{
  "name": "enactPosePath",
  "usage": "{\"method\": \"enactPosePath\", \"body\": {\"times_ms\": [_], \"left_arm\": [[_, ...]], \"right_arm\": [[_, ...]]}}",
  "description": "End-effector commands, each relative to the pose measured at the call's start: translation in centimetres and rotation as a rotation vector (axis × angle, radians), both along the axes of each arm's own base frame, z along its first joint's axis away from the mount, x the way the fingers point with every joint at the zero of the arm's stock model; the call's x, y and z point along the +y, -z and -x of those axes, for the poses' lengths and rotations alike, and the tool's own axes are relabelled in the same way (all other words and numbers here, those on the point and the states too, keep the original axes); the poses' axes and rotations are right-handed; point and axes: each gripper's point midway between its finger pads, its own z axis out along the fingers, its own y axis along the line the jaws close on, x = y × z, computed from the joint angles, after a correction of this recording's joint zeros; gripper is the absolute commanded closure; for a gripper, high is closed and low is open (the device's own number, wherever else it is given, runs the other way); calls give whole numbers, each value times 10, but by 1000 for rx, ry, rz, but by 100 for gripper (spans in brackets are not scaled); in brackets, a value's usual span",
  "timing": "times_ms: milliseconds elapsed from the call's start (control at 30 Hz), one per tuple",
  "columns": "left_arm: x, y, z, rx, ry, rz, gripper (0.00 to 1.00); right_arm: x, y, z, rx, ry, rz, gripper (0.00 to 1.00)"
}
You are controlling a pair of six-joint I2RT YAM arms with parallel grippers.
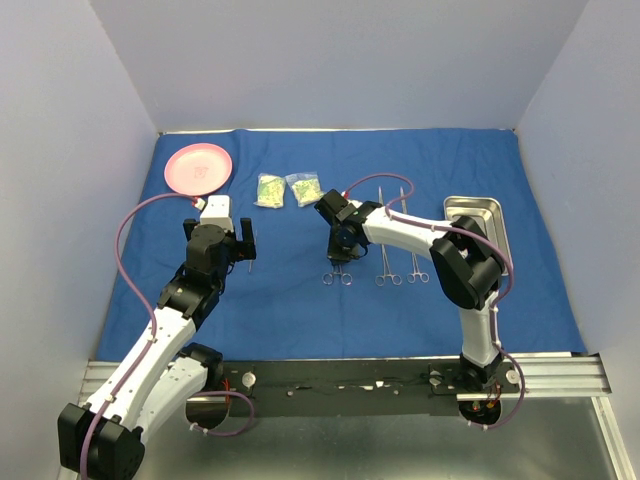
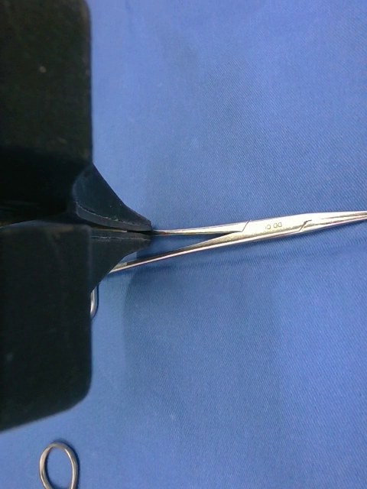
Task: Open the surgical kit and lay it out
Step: Place the medical item in the surgical kit.
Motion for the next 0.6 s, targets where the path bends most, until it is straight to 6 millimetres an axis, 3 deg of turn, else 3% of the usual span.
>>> {"method": "enactPosePath", "body": {"times_ms": [0, 400, 567], "left_arm": [[2, -6, -1, -26, -17, 1, 2], [2, -5, -2, -22, -13, 0, 2], [1, -5, -1, -23, -11, 0, 2]], "right_arm": [[4, 3, 12, 26, -26, 16, 94], [-3, 4, 24, 41, -51, 39, 93], [1, -3, 22, 22, -61, 19, 75]]}}
